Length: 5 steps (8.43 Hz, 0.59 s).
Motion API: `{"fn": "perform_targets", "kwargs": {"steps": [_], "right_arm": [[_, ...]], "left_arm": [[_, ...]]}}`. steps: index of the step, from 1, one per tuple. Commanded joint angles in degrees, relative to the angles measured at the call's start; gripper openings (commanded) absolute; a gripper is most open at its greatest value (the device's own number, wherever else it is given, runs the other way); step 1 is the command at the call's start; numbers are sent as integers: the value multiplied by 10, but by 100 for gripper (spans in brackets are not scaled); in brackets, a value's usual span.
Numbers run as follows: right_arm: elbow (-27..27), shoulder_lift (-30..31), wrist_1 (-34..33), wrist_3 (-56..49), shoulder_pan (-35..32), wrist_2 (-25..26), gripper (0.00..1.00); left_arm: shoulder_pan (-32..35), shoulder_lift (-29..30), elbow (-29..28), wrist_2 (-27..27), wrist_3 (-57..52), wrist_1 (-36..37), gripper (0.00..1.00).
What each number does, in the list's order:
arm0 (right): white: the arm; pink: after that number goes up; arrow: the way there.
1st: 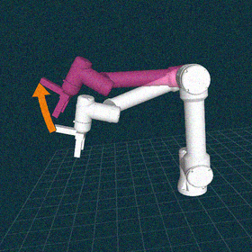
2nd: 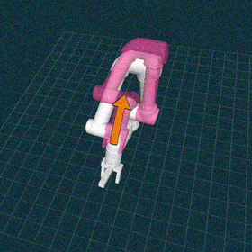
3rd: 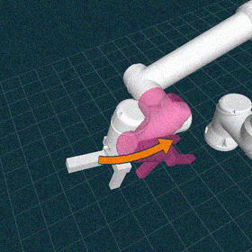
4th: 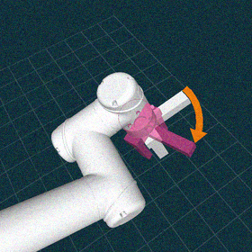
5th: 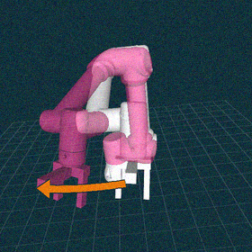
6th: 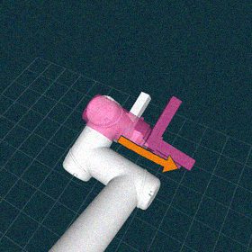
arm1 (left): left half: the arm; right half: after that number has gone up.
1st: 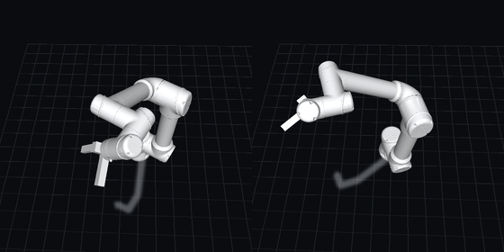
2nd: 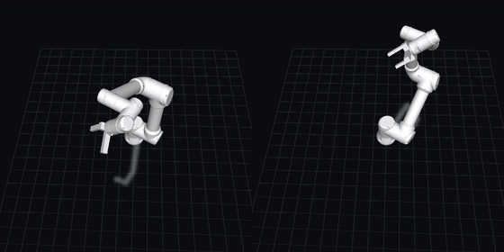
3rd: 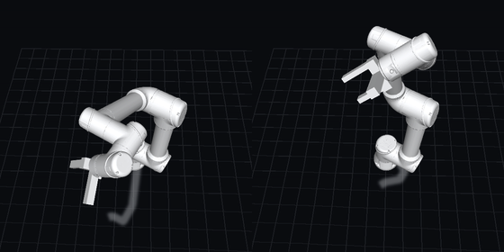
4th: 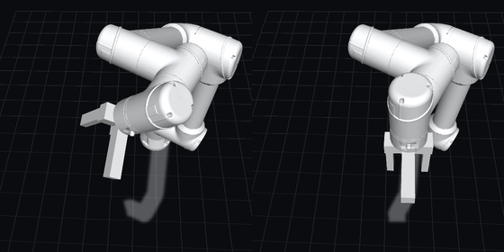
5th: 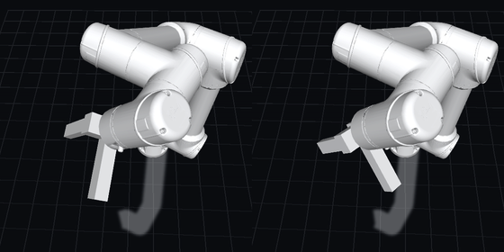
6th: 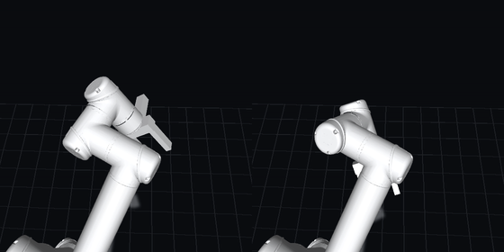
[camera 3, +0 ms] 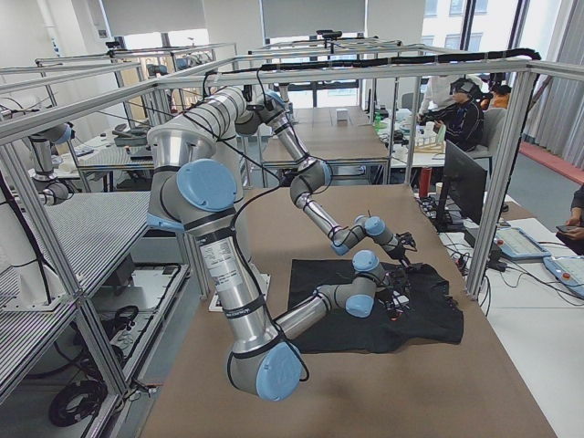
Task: Fold clothes
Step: 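Fold the sleeve inward with the left gripper while the right gripper holds still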
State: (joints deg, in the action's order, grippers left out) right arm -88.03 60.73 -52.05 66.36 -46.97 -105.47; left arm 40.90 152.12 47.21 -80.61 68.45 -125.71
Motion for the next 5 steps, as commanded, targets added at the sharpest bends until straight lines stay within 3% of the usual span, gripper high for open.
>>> {"fn": "perform_targets", "kwargs": {"steps": [1,2,4,5], "right_arm": [[1,1,2,1,1,1,94],[1,2,3,2,3,1,94],[1,2,5,3,16,1,94],[1,2,5,3,16,1,94]], "left_arm": [[-2,4,-4,5,5,-1,33],[-1,3,-3,8,-1,-2,94],[15,3,3,1,-20,-4,95],[32,4,5,-30,-35,-4,95]]}}
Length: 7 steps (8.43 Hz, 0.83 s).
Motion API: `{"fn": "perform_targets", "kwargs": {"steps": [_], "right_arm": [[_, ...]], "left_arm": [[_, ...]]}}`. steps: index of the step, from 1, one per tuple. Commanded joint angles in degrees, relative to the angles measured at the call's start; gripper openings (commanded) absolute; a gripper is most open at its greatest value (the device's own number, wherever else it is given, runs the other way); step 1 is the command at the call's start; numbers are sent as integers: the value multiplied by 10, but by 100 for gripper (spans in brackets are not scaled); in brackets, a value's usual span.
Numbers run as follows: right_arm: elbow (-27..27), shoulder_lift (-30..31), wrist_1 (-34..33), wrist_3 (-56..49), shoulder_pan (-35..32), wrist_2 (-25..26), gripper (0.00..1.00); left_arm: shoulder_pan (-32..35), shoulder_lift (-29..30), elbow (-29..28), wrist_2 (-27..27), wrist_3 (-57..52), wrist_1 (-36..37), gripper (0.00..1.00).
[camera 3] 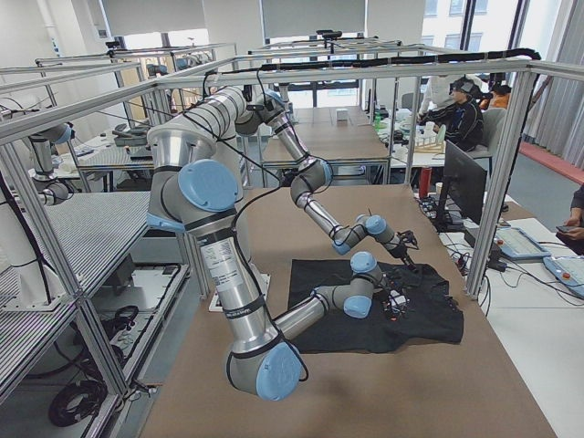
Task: Fold clothes
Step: 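Fold the sleeve inward with the left gripper while the right gripper holds still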
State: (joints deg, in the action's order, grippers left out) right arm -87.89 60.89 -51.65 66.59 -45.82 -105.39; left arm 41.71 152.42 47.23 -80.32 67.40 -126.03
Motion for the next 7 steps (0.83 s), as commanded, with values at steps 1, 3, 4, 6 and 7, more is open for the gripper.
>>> {"fn": "perform_targets", "kwargs": {"steps": [1,3,4,6,7], "right_arm": [[0,2,1,-1,5,0,94],[0,3,1,-1,5,1,94],[0,3,0,-1,5,10,94],[0,2,-1,-1,5,25,94],[0,3,-1,-1,5,25,94]], "left_arm": [[45,1,5,-62,-42,-2,95],[70,-1,3,-85,-58,-17,95],[72,-3,0,-85,-59,-41,95],[67,-12,-35,-75,-61,-97,95],[65,-12,-72,-47,-61,-130,95]]}}
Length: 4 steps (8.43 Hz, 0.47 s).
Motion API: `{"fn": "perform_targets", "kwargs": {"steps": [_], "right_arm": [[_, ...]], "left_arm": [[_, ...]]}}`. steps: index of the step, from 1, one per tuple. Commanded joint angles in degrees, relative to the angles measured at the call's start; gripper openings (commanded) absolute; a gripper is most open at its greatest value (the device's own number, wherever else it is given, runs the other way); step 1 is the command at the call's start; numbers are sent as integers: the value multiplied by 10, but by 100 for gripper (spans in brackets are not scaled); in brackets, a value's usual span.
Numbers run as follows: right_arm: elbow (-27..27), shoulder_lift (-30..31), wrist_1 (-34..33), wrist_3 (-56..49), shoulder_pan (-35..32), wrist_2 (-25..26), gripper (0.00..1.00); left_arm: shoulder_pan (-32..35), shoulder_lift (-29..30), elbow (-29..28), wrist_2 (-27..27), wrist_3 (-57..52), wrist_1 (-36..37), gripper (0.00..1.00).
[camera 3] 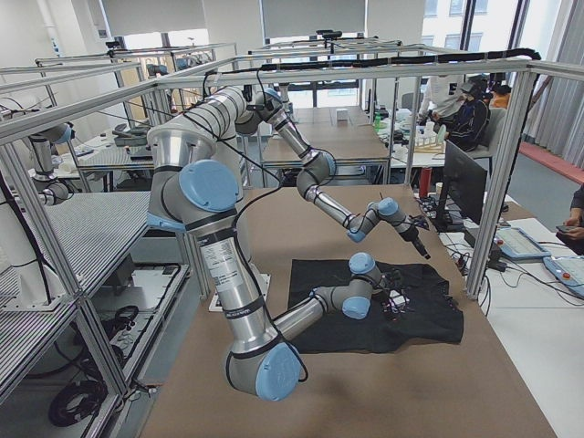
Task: Fold clothes
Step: 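Press the folded sleeve flat with the left gripper near the collar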
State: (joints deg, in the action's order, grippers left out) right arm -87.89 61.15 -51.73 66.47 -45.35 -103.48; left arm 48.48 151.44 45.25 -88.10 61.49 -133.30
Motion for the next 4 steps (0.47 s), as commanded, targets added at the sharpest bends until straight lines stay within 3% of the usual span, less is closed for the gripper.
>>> {"fn": "perform_targets", "kwargs": {"steps": [1,4], "right_arm": [[0,-1,0,0,0,6,94],[0,-1,0,1,0,6,94]], "left_arm": [[-5,-2,-70,35,-3,-63,95],[-9,18,-117,41,-3,-63,95]]}}
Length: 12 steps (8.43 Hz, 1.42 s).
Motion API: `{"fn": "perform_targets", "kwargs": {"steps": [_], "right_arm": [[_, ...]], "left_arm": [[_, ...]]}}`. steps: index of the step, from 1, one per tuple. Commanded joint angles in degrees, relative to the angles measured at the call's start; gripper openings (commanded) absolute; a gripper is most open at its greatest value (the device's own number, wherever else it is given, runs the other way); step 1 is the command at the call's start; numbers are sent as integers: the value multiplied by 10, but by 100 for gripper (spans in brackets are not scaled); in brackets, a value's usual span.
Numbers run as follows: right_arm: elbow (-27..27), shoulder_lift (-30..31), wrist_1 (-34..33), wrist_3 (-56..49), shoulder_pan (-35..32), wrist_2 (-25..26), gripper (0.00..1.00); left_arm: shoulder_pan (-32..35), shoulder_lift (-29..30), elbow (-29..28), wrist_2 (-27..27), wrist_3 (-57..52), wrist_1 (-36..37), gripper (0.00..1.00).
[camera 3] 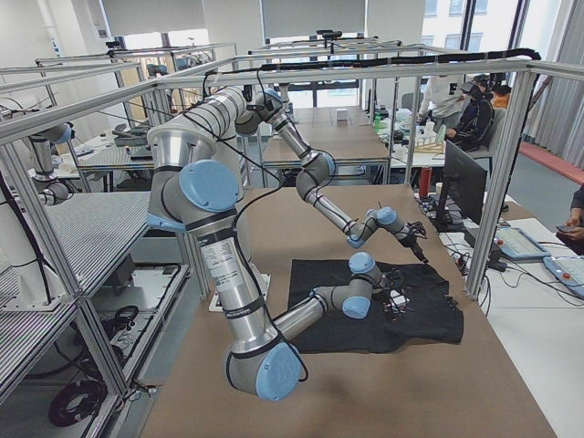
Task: Fold clothes
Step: 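Press the folded sleeve flat with the left gripper near the collar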
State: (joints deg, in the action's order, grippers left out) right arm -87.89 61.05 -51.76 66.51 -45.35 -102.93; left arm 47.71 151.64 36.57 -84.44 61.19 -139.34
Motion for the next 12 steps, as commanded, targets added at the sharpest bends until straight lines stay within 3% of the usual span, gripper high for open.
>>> {"fn": "perform_targets", "kwargs": {"steps": [1,3,4,5,7,8,9,12], "right_arm": [[0,0,0,0,0,0,94],[0,1,0,-1,0,0,94],[0,0,0,-1,0,4,94],[0,0,0,-1,1,5,94],[0,0,0,-1,1,5,94],[0,0,0,-1,1,5,94],[0,0,0,-1,1,5,94],[0,0,0,-1,1,5,94]], "left_arm": [[-2,28,-46,4,1,-2,94],[-10,31,-47,3,1,-3,94],[-14,31,-58,3,1,-3,90],[-21,31,-64,5,0,-3,79],[-26,31,-67,7,1,-3,43],[-26,31,-67,4,1,-3,14],[-24,33,-67,-1,1,-2,0],[-9,35,-65,-12,-1,-2,0]]}}
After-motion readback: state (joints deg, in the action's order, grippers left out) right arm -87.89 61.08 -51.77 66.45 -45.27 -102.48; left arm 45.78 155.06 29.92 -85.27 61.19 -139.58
